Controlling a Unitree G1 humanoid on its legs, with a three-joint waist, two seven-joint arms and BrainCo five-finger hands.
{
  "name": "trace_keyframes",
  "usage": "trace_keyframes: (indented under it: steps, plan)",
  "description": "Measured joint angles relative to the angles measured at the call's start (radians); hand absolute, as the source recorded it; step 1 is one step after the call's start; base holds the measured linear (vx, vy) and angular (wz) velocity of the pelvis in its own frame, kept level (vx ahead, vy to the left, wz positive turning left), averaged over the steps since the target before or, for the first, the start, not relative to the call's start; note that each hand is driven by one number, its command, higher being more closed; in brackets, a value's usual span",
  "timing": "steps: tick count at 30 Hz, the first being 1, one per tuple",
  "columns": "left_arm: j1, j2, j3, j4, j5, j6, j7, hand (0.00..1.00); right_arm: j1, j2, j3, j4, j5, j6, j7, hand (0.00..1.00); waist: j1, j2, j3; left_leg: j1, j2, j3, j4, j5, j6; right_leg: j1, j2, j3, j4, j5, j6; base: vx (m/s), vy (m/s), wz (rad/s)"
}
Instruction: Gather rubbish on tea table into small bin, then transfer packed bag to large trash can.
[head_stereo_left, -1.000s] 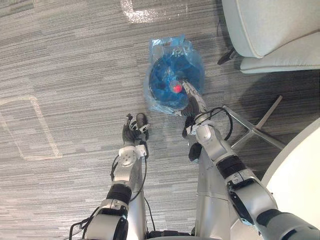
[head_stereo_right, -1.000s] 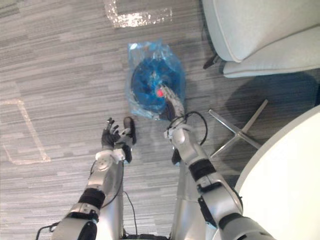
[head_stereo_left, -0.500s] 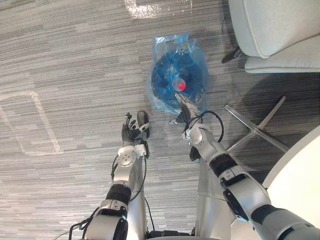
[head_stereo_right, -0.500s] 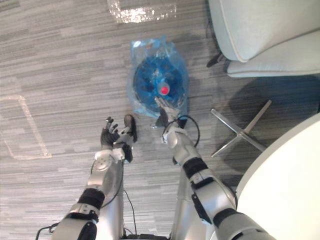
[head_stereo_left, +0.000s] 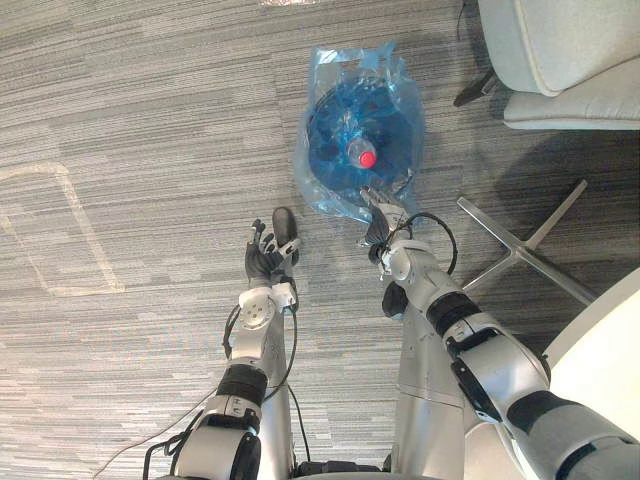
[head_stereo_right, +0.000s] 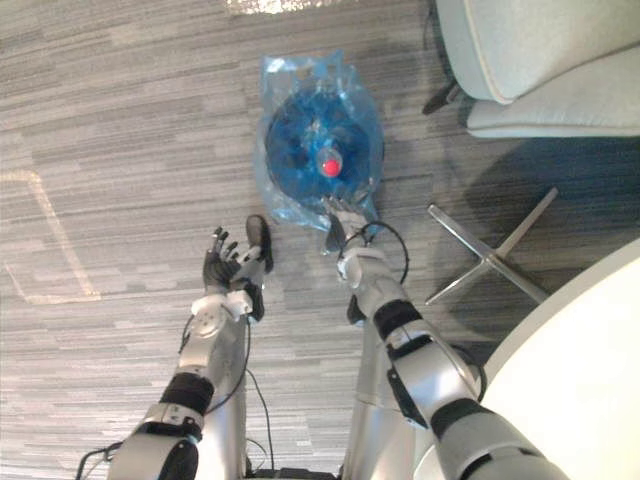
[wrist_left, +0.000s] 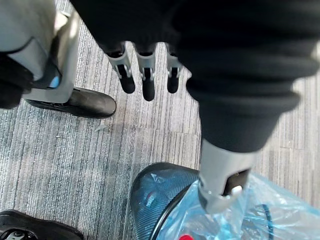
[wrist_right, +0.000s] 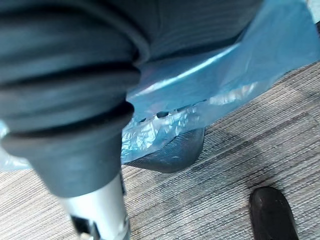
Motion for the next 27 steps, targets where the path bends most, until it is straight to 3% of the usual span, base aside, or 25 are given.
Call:
trace_keyframes:
  steps: [7,12,20,27]
  plan:
    - [-0.004,-0.010,0.020,0.001,-0.007,0.000,0.000,0.00,-0.004,-0.002,0.000,-0.002,0.012,0.007,0.000,1.00,0.000,0.000,0.000,-0.003,0.003,-0.003,-0.002,0.003,-0.005,-0.002,0.002,-0.007,0.000,-0.001,-0.001,0.00,0.000,0.00]
    - [-0.004,-0.010,0.021,0.001,-0.008,0.000,0.001,0.00,-0.006,-0.001,-0.002,-0.015,0.081,0.006,-0.005,1.00,0.002,0.000,0.000,-0.006,0.004,-0.004,0.005,0.003,-0.004,-0.002,0.002,-0.007,0.000,-0.001,-0.001,0.00,0.000,0.00]
    - [-0.004,-0.009,0.026,0.018,-0.007,0.004,0.002,0.00,0.014,-0.002,-0.012,-0.184,0.160,-0.001,-0.018,1.00,0.005,0.000,0.000,-0.007,0.014,-0.007,0.043,-0.001,0.000,0.007,0.007,-0.008,0.017,0.001,-0.003,-0.01,-0.010,-0.04]
    - [0.029,-0.007,0.006,0.026,0.004,0.027,-0.004,0.00,0.180,0.062,-0.017,-0.349,0.239,-0.017,-0.020,1.00,0.022,-0.001,-0.007,0.137,0.043,-0.005,0.050,-0.030,0.002,0.169,0.035,-0.015,-0.025,0.005,-0.006,-0.03,-0.028,-0.14]
